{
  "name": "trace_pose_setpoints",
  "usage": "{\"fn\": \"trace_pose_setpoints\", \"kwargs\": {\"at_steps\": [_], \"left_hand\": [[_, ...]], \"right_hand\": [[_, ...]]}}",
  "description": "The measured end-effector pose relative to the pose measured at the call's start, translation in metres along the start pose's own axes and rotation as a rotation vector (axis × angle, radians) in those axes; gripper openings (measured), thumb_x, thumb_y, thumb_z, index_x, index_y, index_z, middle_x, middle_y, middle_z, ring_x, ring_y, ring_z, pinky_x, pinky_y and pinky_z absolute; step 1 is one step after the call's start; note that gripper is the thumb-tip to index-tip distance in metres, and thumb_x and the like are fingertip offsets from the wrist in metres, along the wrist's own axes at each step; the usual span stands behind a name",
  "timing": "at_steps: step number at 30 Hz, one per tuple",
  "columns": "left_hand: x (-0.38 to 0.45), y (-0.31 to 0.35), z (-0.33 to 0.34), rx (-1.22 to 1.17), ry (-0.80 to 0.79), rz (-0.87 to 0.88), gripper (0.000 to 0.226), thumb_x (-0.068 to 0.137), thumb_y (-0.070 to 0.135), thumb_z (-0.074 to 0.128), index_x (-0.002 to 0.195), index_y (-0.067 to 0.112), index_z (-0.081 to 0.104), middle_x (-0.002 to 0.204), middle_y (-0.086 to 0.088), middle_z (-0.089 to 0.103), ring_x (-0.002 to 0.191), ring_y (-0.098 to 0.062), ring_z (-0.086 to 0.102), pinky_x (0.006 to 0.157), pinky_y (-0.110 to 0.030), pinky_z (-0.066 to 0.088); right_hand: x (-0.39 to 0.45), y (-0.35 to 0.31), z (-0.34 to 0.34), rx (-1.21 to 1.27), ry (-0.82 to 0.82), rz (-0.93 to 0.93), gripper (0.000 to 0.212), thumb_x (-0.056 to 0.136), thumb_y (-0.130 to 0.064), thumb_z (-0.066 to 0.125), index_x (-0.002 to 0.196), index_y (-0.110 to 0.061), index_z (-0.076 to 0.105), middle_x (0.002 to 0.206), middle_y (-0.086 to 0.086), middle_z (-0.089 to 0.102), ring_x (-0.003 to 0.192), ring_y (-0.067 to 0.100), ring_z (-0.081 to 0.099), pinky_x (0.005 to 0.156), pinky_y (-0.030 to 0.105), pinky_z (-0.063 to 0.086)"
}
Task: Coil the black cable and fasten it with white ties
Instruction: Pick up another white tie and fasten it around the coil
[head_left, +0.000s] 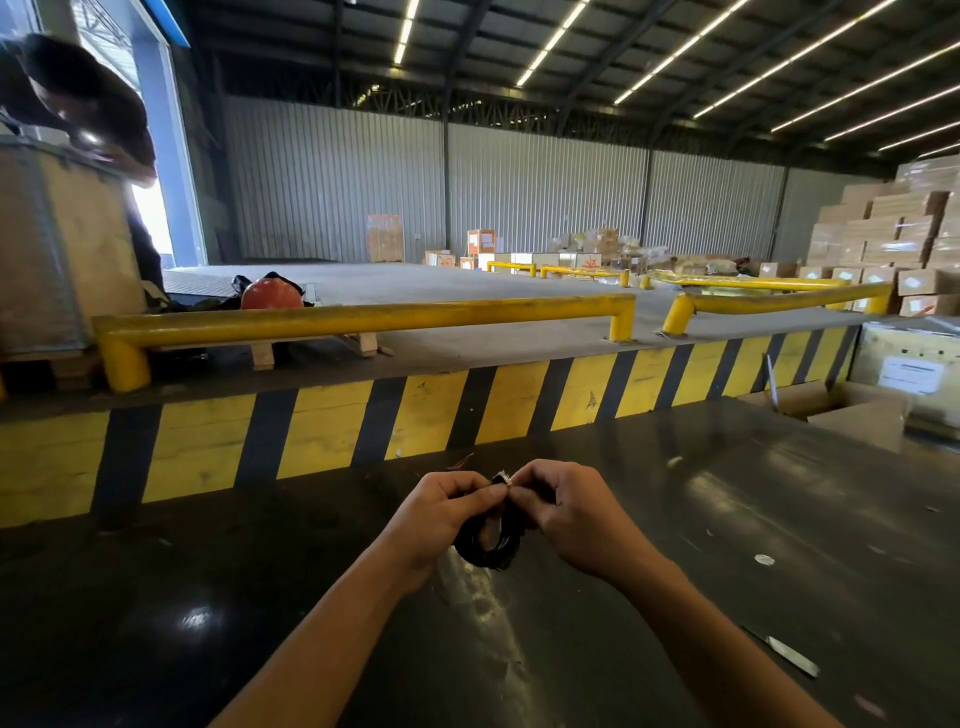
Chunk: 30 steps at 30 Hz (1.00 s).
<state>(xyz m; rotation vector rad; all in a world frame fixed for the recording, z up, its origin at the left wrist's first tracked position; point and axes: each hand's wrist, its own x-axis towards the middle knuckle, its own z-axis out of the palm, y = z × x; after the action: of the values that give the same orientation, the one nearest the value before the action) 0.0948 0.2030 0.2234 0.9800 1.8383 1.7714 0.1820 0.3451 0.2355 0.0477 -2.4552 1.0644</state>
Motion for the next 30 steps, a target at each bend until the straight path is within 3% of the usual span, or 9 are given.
{"fn": "trace_pose_setpoints", "kwargs": {"at_steps": [7, 9, 13, 19, 21, 23, 25, 27, 30], "left_hand": [[-0.004, 0.005, 0.005, -0.11, 0.003, 0.065, 0.018, 0.09, 0.011, 0.053, 0.076, 0.007, 0.064, 0.073, -0.004, 0.06, 0.06, -0.003, 0.059, 0.058, -0.016, 0.047], [-0.003, 0.008, 0.005, -0.097, 0.01, 0.068, 0.019, 0.09, 0.012, 0.053, 0.075, 0.009, 0.064, 0.073, -0.003, 0.061, 0.06, -0.004, 0.059, 0.061, -0.019, 0.046], [-0.007, 0.006, -0.001, -0.091, 0.024, 0.034, 0.022, 0.09, 0.015, 0.055, 0.07, 0.011, 0.064, 0.064, -0.003, 0.057, 0.054, -0.009, 0.053, 0.066, -0.025, 0.043], [-0.007, 0.007, -0.009, -0.138, 0.073, 0.043, 0.028, 0.09, 0.014, 0.053, 0.064, 0.013, 0.062, 0.065, -0.002, 0.057, 0.051, -0.011, 0.051, 0.062, -0.026, 0.043], [-0.007, 0.007, -0.013, -0.105, 0.098, 0.048, 0.028, 0.09, 0.012, 0.053, 0.063, 0.013, 0.061, 0.064, -0.003, 0.056, 0.049, -0.011, 0.05, 0.059, -0.024, 0.043], [-0.006, 0.008, -0.017, -0.089, 0.103, 0.05, 0.028, 0.09, 0.012, 0.053, 0.063, 0.012, 0.06, 0.063, -0.003, 0.055, 0.048, -0.01, 0.049, 0.057, -0.023, 0.043], [-0.005, 0.01, -0.021, -0.064, 0.099, 0.057, 0.026, 0.09, 0.012, 0.053, 0.065, 0.011, 0.059, 0.062, -0.003, 0.054, 0.048, -0.009, 0.049, 0.058, -0.023, 0.043], [-0.005, 0.011, -0.024, 0.001, 0.083, 0.07, 0.024, 0.09, 0.013, 0.054, 0.067, 0.009, 0.059, 0.061, -0.002, 0.053, 0.048, -0.008, 0.049, 0.061, -0.025, 0.044], [-0.005, 0.013, -0.029, 0.084, 0.066, 0.103, 0.014, 0.089, 0.021, 0.057, 0.083, 0.01, 0.064, 0.063, 0.001, 0.057, 0.052, -0.008, 0.052, 0.062, -0.021, 0.047]], "right_hand": [[0.0, -0.005, 0.001, 0.098, 0.016, 0.041, 0.012, 0.093, -0.017, 0.051, 0.087, -0.02, 0.061, 0.077, -0.007, 0.061, 0.065, -0.003, 0.06, 0.058, 0.012, 0.047], [0.003, -0.005, 0.001, 0.202, 0.076, 0.116, 0.016, 0.095, -0.017, 0.047, 0.087, -0.016, 0.061, 0.075, -0.001, 0.061, 0.061, 0.0, 0.059, 0.055, 0.016, 0.047], [0.012, -0.002, -0.015, 0.503, 0.225, 0.339, 0.02, 0.097, -0.014, 0.041, 0.097, -0.005, 0.059, 0.081, 0.011, 0.066, 0.069, 0.015, 0.065, 0.066, 0.026, 0.054], [0.017, -0.006, -0.012, 0.891, 0.221, 0.337, 0.016, 0.095, -0.005, 0.043, 0.11, -0.009, 0.046, 0.097, 0.018, 0.065, 0.079, 0.02, 0.072, 0.068, 0.027, 0.059], [0.017, -0.003, -0.013, 0.783, 0.172, 0.296, 0.034, 0.087, -0.008, 0.059, 0.116, -0.017, 0.044, 0.104, 0.017, 0.065, 0.089, 0.022, 0.071, 0.077, 0.03, 0.058], [0.017, -0.002, -0.013, 0.412, 0.077, 0.205, 0.047, 0.077, -0.016, 0.072, 0.117, -0.024, 0.048, 0.102, 0.008, 0.067, 0.092, 0.018, 0.069, 0.084, 0.032, 0.056], [0.018, -0.005, -0.008, 0.097, 0.0, 0.113, 0.033, 0.08, -0.018, 0.07, 0.11, -0.023, 0.058, 0.089, -0.001, 0.068, 0.08, 0.011, 0.067, 0.077, 0.029, 0.057], [0.019, -0.007, -0.003, 0.038, -0.02, 0.072, 0.014, 0.086, -0.018, 0.063, 0.098, -0.02, 0.067, 0.076, -0.005, 0.067, 0.063, 0.006, 0.063, 0.065, 0.025, 0.056], [0.021, -0.006, -0.002, 0.011, 0.033, 0.06, 0.01, 0.088, -0.023, 0.059, 0.089, -0.022, 0.069, 0.061, -0.007, 0.061, 0.052, 0.003, 0.057, 0.055, 0.022, 0.05]]}}
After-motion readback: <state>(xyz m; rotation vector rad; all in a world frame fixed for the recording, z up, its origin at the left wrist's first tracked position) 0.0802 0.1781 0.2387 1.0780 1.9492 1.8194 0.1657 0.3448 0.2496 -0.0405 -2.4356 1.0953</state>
